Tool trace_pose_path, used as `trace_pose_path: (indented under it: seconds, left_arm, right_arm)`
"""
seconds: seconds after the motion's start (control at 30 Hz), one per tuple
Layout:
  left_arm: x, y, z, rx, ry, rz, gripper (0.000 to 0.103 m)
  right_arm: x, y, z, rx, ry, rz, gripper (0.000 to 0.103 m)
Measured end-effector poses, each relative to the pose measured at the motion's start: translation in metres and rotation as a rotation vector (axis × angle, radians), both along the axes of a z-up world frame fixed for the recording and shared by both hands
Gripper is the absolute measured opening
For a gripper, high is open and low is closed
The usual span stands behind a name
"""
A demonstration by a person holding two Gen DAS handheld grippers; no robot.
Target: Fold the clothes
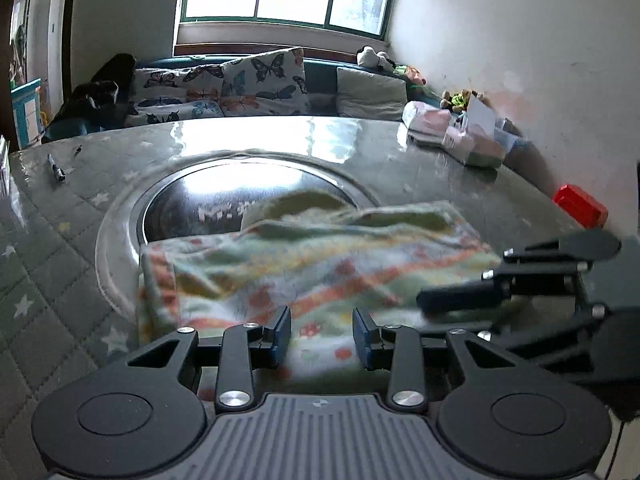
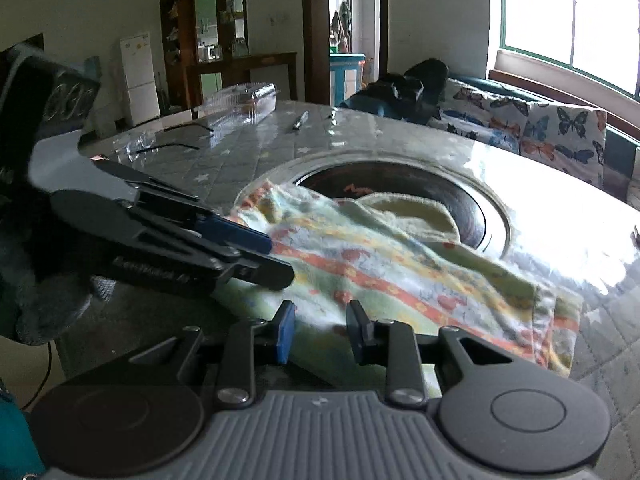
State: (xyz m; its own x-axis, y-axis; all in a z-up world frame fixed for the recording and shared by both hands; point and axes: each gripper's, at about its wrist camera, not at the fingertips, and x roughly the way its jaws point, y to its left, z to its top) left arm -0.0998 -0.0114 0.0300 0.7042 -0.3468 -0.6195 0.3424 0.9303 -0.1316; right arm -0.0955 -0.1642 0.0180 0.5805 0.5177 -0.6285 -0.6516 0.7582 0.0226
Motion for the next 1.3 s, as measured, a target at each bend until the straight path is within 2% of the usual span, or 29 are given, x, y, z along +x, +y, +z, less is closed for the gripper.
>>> trace_pose_path:
  seconds: [0.43,0.77,0.97,1.17,1.2,1.27,1.3]
  left_arm:
    - [-0.014,0.009,-0.006,0.009,-0.057,0.024,0.039]
    - [-0.022,0.022,-0.009,-0.006,-0.057,0.06,0.039]
    - [-0.024,0.026,-0.01,-0.022,-0.053,0.07,0.04]
    - [-0.022,0.029,-0.01,-0.044,-0.041,0.08,0.041]
    - [-0.022,0.03,-0.01,-0.048,-0.036,0.082,0.043]
    - [-0.02,0.029,-0.009,-0.057,-0.029,0.077,0.049]
    - [-0.02,0.029,-0.008,-0.061,-0.027,0.072,0.055]
  right_arm:
    - [-0.001,-0.02,-0.007,0.031,0.035,-0.057,0.026]
    - [-0.005,-0.04,-0.004,0.048,0.029,-0.121,0.026]
    - [-0.006,-0.061,-0.009,0.031,0.032,-0.196,0.026]
    - [-0.008,-0.083,-0.012,0.068,0.032,-0.255,0.026]
    - [-0.008,-0.083,-0.012,0.072,0.031,-0.254,0.028]
    - [-0.009,-0.082,-0.012,0.081,0.031,-0.245,0.038]
    - [-0.009,-0.081,-0.012,0.086,0.031,-0.237,0.05]
